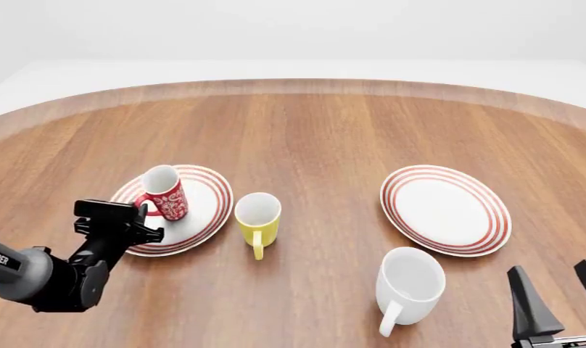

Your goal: Put the red mug on the left plate.

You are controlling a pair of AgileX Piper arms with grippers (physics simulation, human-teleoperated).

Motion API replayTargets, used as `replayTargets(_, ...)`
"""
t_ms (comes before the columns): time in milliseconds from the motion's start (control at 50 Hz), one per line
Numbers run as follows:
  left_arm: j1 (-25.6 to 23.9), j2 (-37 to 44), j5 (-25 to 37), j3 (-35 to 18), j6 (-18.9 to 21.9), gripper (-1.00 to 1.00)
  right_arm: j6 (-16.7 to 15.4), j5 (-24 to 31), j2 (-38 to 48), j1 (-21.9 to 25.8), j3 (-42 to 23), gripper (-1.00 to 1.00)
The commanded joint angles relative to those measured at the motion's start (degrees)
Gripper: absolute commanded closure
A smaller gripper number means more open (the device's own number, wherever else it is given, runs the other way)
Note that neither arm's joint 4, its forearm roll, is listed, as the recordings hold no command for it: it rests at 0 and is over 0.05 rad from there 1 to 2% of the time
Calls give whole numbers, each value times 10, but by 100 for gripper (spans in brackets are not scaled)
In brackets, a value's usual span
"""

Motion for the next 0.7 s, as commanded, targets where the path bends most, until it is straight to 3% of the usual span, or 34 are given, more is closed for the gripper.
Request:
replayTargets(20, -1, 2, -2, -1, 3, 100, 0, 0, 0, 0, 0, -100)
replayTargets(140, -2, 4, 0, -1, 0, 100, 0, 0, 0, 0, 0, -100)
replayTargets(160, -1, 4, 1, -2, -1, -100, 0, 0, 0, 0, 0, -100)
replayTargets(700, -6, -1, 9, -3, -8, -100, -1, -5, 0, -3, 2, -100)
